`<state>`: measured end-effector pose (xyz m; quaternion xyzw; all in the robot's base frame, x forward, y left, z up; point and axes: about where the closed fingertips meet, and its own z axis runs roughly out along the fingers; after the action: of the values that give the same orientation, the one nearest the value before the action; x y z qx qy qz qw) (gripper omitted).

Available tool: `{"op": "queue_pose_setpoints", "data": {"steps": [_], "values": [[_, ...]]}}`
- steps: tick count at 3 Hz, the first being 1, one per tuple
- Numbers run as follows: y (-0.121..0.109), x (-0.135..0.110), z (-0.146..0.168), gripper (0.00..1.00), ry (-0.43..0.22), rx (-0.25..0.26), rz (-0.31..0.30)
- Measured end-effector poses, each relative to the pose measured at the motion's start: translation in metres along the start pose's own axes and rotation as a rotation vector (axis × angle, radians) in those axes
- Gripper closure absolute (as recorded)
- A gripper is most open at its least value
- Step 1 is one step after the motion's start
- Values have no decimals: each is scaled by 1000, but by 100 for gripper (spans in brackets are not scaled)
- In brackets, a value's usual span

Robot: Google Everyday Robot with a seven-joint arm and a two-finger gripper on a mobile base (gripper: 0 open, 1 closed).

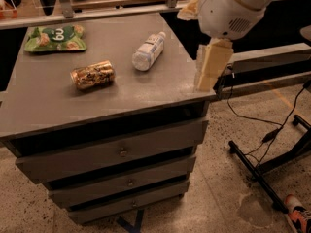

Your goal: Place orange can upright

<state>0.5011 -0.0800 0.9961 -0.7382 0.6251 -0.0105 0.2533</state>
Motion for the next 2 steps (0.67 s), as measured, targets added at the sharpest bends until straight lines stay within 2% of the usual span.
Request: {"op": "queue_pose_setpoints", "data": {"steps": [1, 2], "values": [[-27, -31, 28, 0, -35, -8, -46], [-48, -55, 70, 0, -38, -80, -86]]}}
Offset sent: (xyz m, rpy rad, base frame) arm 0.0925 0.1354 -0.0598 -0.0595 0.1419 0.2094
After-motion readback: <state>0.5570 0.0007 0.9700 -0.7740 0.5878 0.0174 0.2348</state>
